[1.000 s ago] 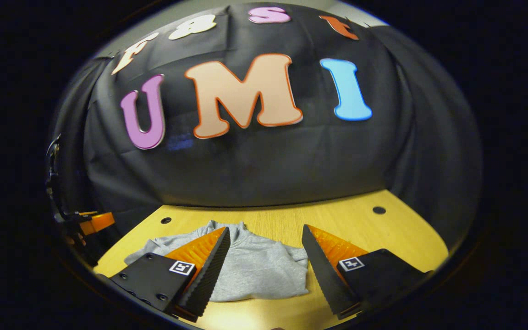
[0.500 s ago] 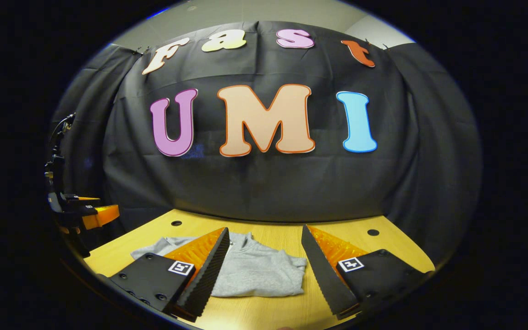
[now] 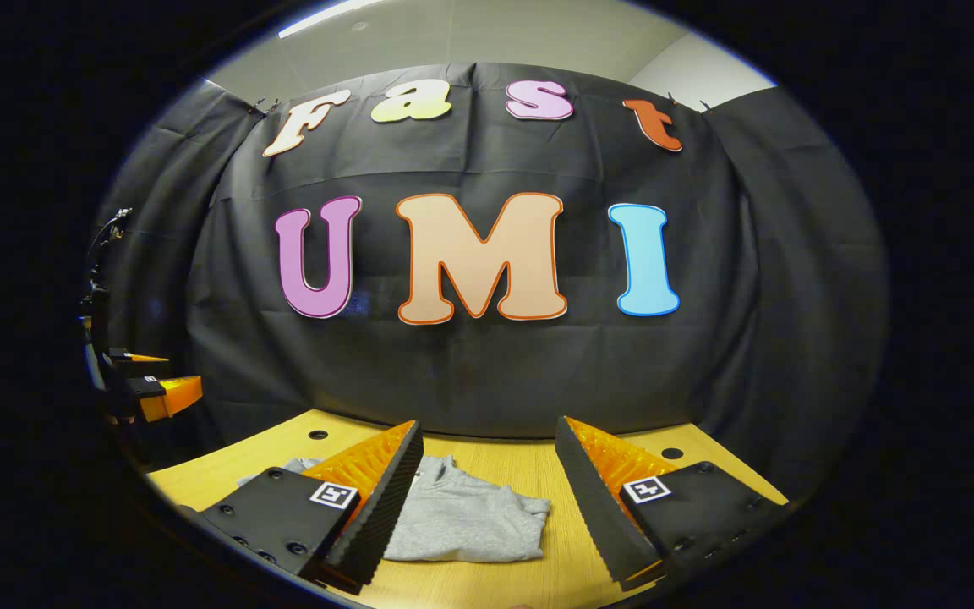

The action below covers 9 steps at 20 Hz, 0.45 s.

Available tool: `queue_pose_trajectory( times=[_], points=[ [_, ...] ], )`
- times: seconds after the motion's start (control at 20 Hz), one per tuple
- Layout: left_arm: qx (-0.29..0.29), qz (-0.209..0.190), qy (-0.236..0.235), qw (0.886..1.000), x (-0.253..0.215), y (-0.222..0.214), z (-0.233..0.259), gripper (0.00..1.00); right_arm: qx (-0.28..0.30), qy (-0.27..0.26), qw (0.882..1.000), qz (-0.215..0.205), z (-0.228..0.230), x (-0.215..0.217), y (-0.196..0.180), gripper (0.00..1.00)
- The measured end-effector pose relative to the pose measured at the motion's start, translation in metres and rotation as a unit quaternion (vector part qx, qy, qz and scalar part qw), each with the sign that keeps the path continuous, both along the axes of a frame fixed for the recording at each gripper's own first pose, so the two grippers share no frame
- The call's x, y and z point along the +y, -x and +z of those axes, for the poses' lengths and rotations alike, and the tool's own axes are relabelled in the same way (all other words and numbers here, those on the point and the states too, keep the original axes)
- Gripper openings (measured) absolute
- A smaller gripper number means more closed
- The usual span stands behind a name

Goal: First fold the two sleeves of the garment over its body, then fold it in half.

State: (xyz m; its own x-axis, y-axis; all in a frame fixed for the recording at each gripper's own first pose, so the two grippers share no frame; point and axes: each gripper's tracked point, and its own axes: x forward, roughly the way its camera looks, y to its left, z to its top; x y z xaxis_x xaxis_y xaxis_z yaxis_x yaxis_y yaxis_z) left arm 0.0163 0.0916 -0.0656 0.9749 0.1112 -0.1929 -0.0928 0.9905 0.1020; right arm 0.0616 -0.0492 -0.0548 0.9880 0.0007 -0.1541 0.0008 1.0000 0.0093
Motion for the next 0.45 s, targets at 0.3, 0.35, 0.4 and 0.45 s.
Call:
queue_pose_trajectory(
  times=[0.3, 0.35, 0.4, 0.45],
  points=[
    [-0.005, -0.005, -0.006, 1.0, -0.0013, 0.0021, -0.0005, 1.0, 0.0, -0.002, 1.0, -0.004, -0.0017, 0.0002, 0.0007, 0.98],
    [-0.003, -0.006, -0.006, 1.0, -0.0013, 0.0022, -0.0006, 0.96, 0.0, -0.002, 1.0, -0.005, -0.0025, 0.0003, 0.0008, 0.95],
    [-0.003, -0.005, -0.006, 1.0, -0.0003, 0.0022, -0.001, 0.96, 0.0, -0.001, 1.0, -0.006, -0.003, 0.0003, 0.0001, 0.95],
    [-0.003, -0.004, -0.006, 1.0, 0.0004, 0.0027, -0.0016, 0.96, 0.0, 0.0, 1.0, -0.006, -0.0028, 0.0, 0.0013, 0.95]
  ],
)
